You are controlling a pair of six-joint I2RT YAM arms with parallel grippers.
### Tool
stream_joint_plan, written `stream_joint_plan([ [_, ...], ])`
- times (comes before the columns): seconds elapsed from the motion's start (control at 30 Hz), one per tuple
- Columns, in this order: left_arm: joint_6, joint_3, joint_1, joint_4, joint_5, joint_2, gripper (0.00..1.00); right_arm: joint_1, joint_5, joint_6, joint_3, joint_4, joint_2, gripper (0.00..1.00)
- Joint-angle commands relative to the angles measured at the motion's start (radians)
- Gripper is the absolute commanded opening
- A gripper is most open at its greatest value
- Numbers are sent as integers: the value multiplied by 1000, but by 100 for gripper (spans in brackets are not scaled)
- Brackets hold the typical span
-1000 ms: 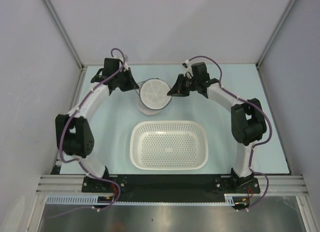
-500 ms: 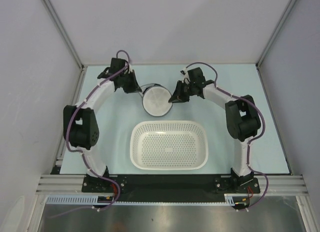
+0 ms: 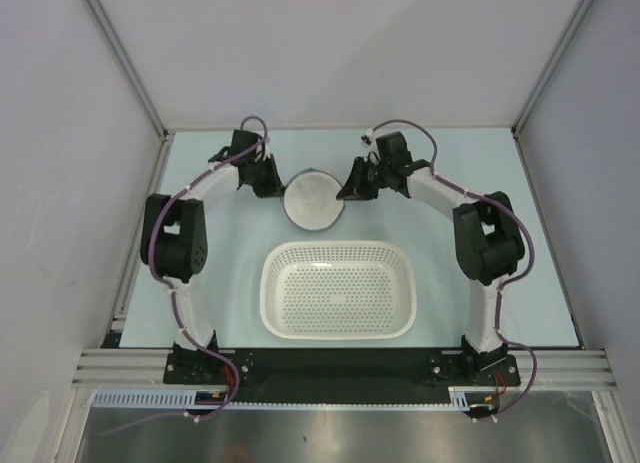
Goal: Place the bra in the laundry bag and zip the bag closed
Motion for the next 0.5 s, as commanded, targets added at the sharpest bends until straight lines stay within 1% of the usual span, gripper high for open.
stream_joint_plan([
  [0.0,-8,28,-12,-33,46,-169,0,1,20,-30,37,-64,0,0],
  [0.03,0,60,-14,-43,52,-206,0,6,26,-36,43,-72,-20,0],
  [0.13,2,93,-14,-53,50,-298,0,9,25,-53,54,-87,-93,0],
  [0.2,5,90,-12,-56,53,-309,0,10,5,-42,44,-76,-133,0],
  [0.33,6,61,-9,-73,73,-254,0,7,-28,-13,-5,-27,-141,0],
  [0.43,-2,32,-1,-48,87,-180,0,-6,-67,27,-22,17,-98,0],
  [0.47,2,39,5,-62,92,-127,0,-19,-80,36,-30,33,-86,0],
])
